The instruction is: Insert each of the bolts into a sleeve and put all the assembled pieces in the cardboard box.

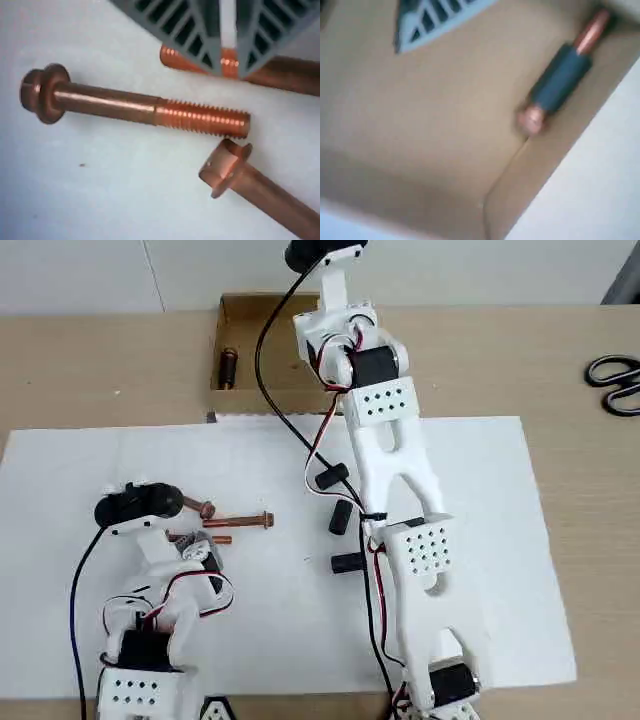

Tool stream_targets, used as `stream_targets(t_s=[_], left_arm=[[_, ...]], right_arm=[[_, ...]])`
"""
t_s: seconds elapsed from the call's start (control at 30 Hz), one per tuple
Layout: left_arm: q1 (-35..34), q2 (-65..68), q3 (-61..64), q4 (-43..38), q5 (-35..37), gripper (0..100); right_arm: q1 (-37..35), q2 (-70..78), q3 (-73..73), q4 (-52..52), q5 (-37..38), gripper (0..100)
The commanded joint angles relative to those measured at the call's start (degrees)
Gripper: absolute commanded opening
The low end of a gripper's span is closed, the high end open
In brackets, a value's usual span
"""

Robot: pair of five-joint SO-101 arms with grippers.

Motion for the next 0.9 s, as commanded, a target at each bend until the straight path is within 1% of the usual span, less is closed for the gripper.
stream_targets(t_s=[0.0, 0.3, 0.47, 0.6, 0.73, 0.87], left_arm=[[-0.4, -0.5, -0.3, -1.5, 0.4, 1], [-0.4, -0.5, -0.3, -1.5, 0.4, 1], [-0.4, -0.5, -0.3, -1.5, 0.4, 1], [-0.4, -0.5, -0.3, -1.5, 0.4, 1], [-0.4, -0.5, -0.3, -1.5, 0.4, 1], [-0.4, -0.5, -0.3, -1.5, 0.4, 1]], right_arm=[[-0.9, -0.6, -6.8, 5.6, 0.3, 18.0], [-2.6, -0.8, -14.8, 18.2, 0.4, 18.0], [-2.6, -1.1, -14.9, 23.3, 0.5, 18.0], [-2.6, -5.1, -14.9, 28.2, 0.4, 18.0], [-2.7, -8.1, -14.9, 31.5, 0.5, 18.0], [-2.5, -9.5, -14.9, 32.5, 0.6, 18.0]])
